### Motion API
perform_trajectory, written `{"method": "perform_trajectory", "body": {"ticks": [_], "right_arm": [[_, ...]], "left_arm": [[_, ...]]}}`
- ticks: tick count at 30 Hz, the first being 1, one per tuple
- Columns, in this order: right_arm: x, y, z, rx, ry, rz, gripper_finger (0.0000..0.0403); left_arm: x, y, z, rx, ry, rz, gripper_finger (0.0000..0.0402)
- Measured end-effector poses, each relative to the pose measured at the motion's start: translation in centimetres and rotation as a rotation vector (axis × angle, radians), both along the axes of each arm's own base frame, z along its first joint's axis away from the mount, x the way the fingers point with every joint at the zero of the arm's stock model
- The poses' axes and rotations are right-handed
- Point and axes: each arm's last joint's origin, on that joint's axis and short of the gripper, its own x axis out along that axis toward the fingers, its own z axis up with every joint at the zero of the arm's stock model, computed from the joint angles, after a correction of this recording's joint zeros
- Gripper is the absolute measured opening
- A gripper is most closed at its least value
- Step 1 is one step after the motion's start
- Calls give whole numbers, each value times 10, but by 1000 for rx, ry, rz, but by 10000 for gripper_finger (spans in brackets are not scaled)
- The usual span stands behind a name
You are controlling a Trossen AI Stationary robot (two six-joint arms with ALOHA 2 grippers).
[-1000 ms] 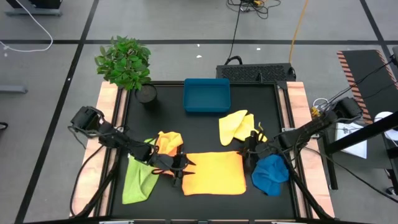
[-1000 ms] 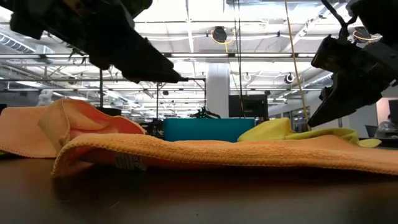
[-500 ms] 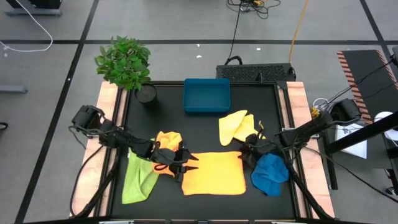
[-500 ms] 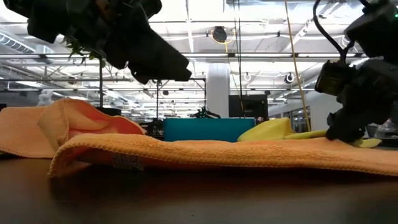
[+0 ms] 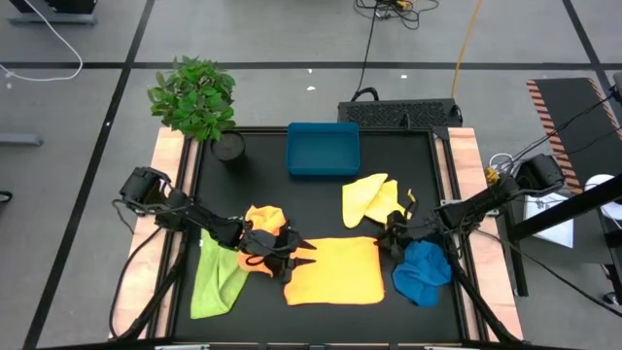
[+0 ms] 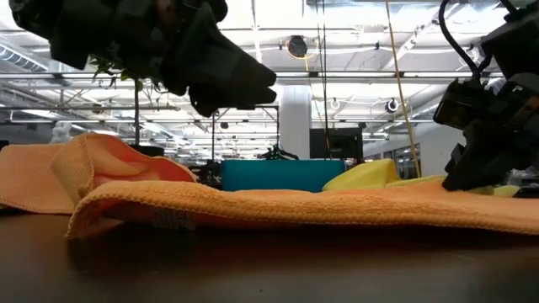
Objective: Fold microfiber towels
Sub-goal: Fold the right orange microfiber towel
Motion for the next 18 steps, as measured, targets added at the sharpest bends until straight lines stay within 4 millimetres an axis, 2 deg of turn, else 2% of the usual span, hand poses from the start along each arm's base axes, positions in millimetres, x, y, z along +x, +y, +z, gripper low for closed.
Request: {"method": "perform_trajectory", "body": {"ticks": [2,10,15,18], "right_arm": [[1,0,2,-15,-22,13,8],[11,3,22,-119,-275,96,3],[13,0,24,-152,-308,90,3],[13,-2,24,-155,-307,83,2]], "left_arm": [[2,5,1,12,-6,13,175],[17,41,10,-21,-51,-32,175],[32,57,27,-36,-90,-84,180],[42,62,38,-19,-73,-89,202]]}}
